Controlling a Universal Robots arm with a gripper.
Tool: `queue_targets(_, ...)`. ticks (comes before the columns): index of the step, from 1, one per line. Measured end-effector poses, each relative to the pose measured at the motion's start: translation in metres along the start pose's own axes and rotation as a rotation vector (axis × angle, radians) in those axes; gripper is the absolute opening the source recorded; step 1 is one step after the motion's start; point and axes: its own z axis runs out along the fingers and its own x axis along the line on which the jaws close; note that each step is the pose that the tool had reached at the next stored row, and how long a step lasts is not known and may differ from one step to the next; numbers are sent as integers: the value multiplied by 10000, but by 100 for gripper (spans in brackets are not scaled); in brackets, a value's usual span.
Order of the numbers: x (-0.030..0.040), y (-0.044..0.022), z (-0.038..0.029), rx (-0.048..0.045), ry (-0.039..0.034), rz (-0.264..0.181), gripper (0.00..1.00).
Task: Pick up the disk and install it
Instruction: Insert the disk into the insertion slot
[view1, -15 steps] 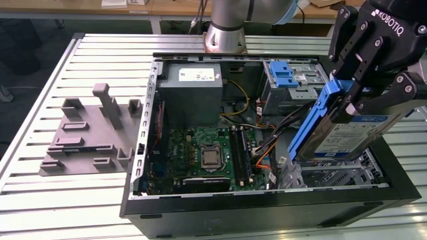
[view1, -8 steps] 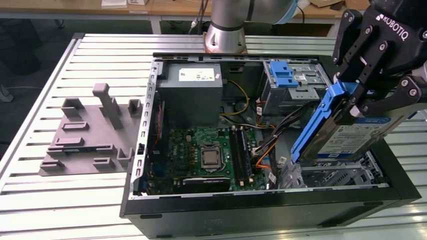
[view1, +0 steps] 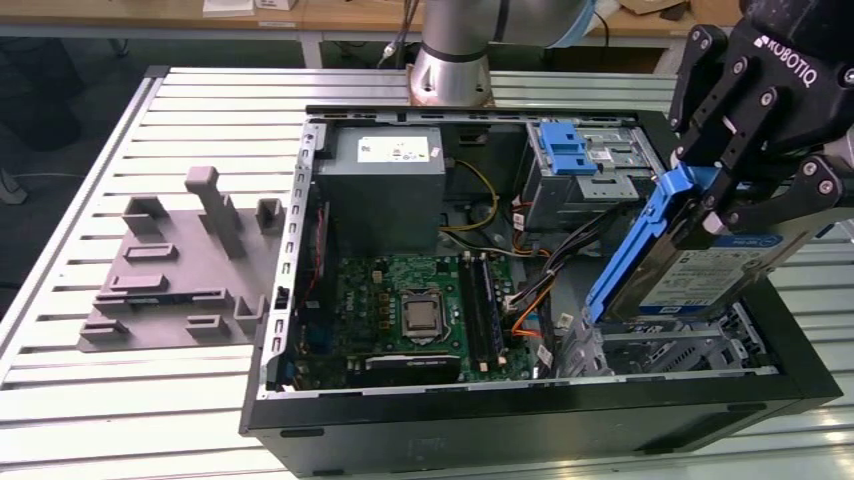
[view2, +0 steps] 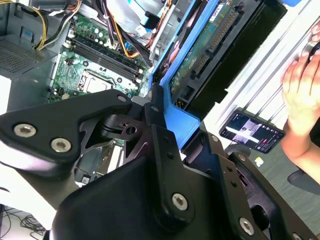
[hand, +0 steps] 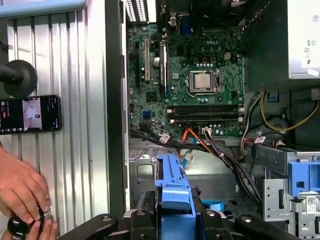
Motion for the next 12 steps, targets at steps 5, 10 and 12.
queue_targets(5,-1,-2,0,0,2,0,36)
queue_targets(10,-15,-44,21,0,1,-1,36)
queue_targets(12,-22,-67,34,0,1,-1,36)
